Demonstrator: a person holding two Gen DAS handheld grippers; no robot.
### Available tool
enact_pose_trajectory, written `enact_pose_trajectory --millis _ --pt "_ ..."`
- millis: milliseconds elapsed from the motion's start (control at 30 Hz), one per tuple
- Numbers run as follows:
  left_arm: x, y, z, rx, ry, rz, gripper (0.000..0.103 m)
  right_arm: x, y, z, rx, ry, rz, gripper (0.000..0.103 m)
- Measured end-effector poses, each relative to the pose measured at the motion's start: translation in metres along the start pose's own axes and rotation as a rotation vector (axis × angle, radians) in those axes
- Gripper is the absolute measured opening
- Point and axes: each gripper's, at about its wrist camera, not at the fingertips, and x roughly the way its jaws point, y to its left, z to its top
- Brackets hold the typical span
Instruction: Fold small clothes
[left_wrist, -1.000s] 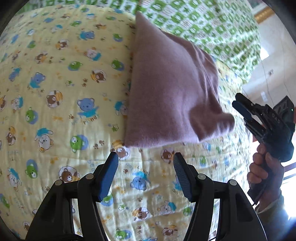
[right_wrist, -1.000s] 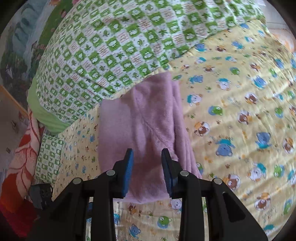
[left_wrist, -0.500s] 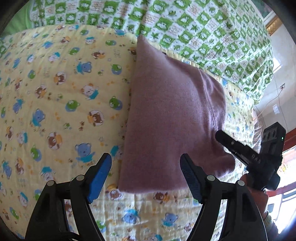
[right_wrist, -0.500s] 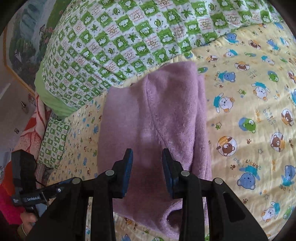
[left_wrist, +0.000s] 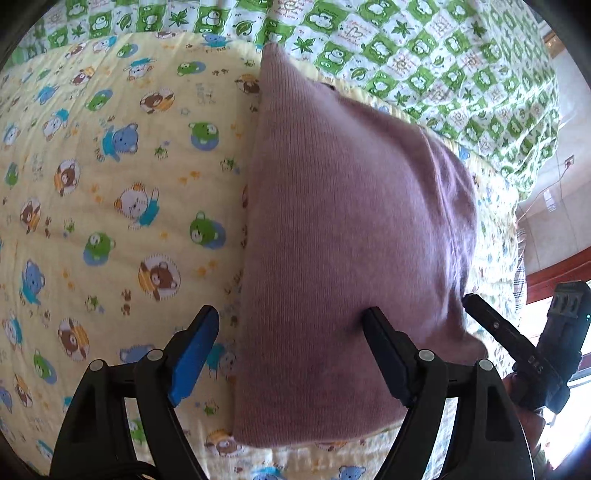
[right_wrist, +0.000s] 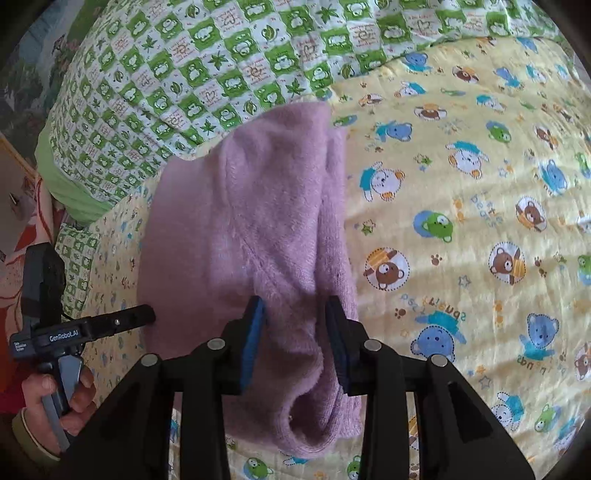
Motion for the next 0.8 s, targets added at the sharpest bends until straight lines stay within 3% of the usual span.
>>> enact_pose_trajectory --millis 133,300,400,533,800 --pt "0.004 0.002 0.017 -0.01 -0.003 -0.026 0.082 -0.002 0.003 0.012 0.018 -0.042 0.012 0.06" --pt "0.015 0.004 0.036 -0.008 0.001 -0.048 0.084 0.014 -0.002 0.028 0.048 -0.042 -0.001 0.061" --pt "0.029 0.007 0.044 -0.015 0.012 -0.034 0.094 0.028 -0.004 0.035 0.051 -0.024 0.002 0.062" --pt "0.044 0.018 0.048 -0.03 0.028 -0.051 0.097 0.048 -0.013 0.04 0.04 0.006 -0.022 0.063" --pt "0.055 0.023 0.048 -0.07 0.03 -0.116 0.099 0.046 -0.024 0.041 0.092 0.021 0.051 0.063"
